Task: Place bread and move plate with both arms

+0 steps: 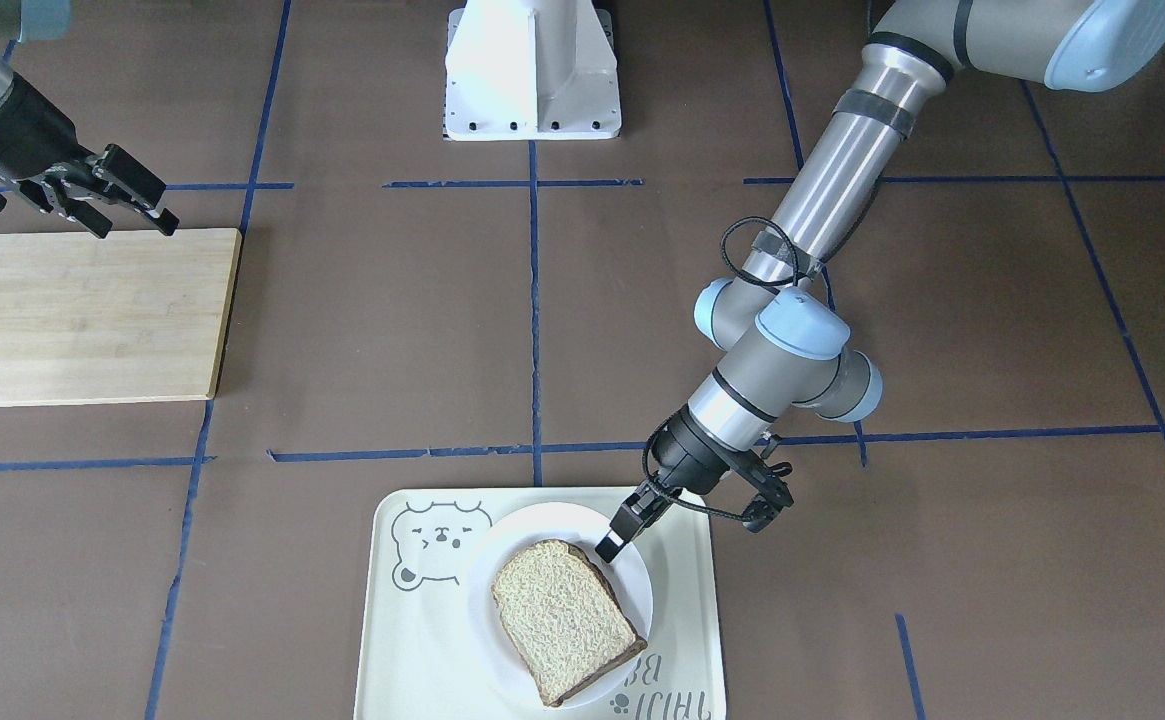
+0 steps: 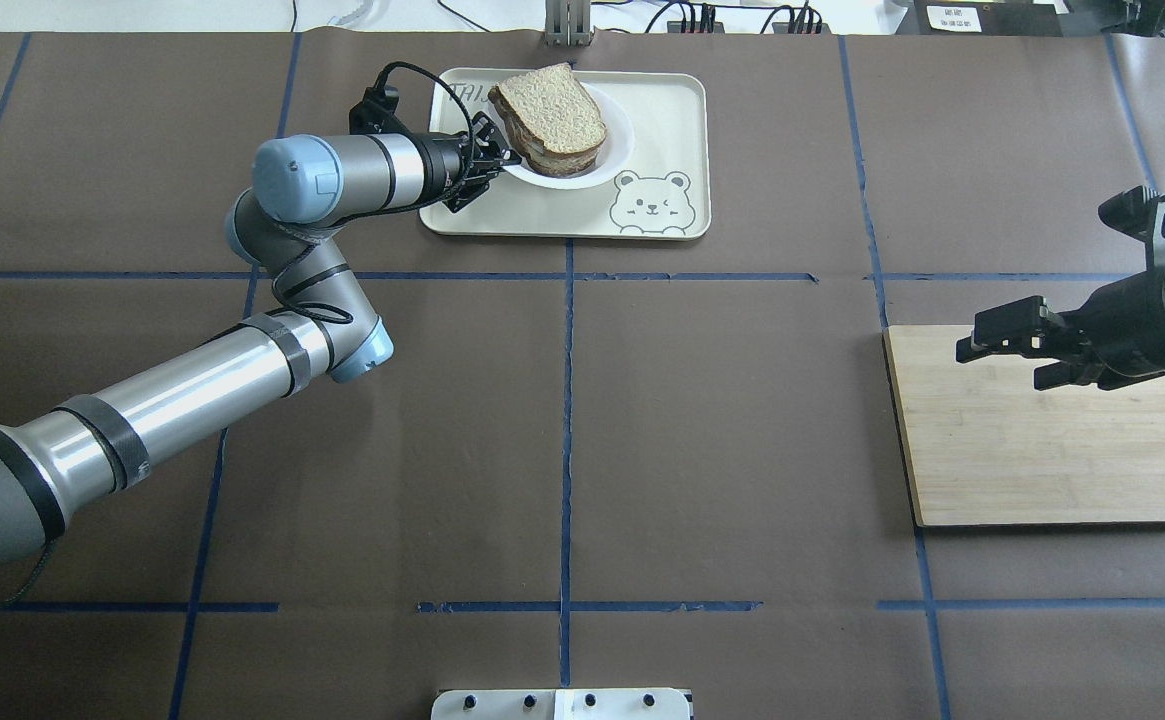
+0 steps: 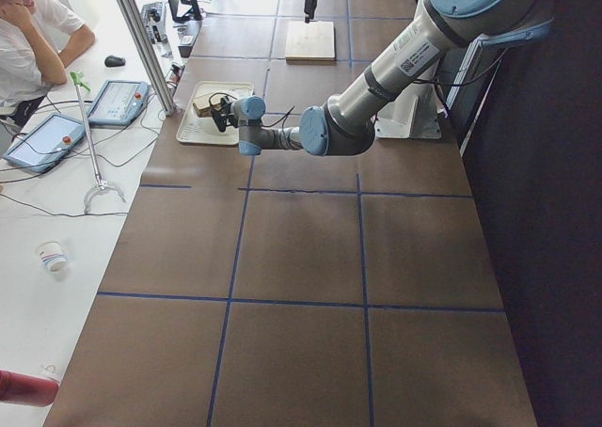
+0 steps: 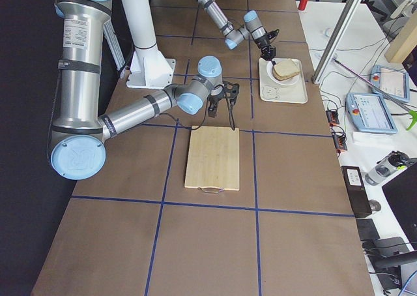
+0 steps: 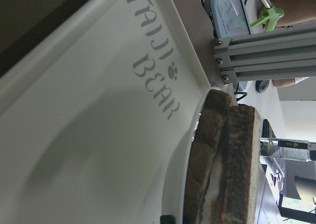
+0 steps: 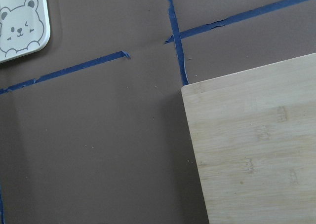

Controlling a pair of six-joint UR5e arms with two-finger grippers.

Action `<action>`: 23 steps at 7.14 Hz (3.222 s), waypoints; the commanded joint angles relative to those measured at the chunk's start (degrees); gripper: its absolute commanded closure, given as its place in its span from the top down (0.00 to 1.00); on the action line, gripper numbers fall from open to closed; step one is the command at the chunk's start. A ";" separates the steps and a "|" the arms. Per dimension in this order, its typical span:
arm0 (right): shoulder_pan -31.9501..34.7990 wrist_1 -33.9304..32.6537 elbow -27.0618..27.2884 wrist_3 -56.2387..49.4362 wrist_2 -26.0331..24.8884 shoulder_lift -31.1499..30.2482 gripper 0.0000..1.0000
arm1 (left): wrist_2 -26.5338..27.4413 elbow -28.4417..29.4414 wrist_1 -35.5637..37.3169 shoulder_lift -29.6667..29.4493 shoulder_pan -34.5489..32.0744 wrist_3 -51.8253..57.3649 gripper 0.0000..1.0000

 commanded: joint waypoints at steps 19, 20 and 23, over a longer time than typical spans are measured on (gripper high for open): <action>8.78 -0.88 -2.35 -15.18 1.84 -3.81 1.00 | -26.28 -28.71 19.31 30.92 -23.52 51.99 0.66; 10.61 -0.88 -2.36 -18.08 2.02 -5.29 1.00 | -26.63 -31.50 27.11 31.89 -25.99 60.56 0.66; 19.83 -1.05 -8.22 -34.21 7.97 -8.02 1.00 | -26.63 -48.60 60.63 37.42 -34.94 93.22 0.66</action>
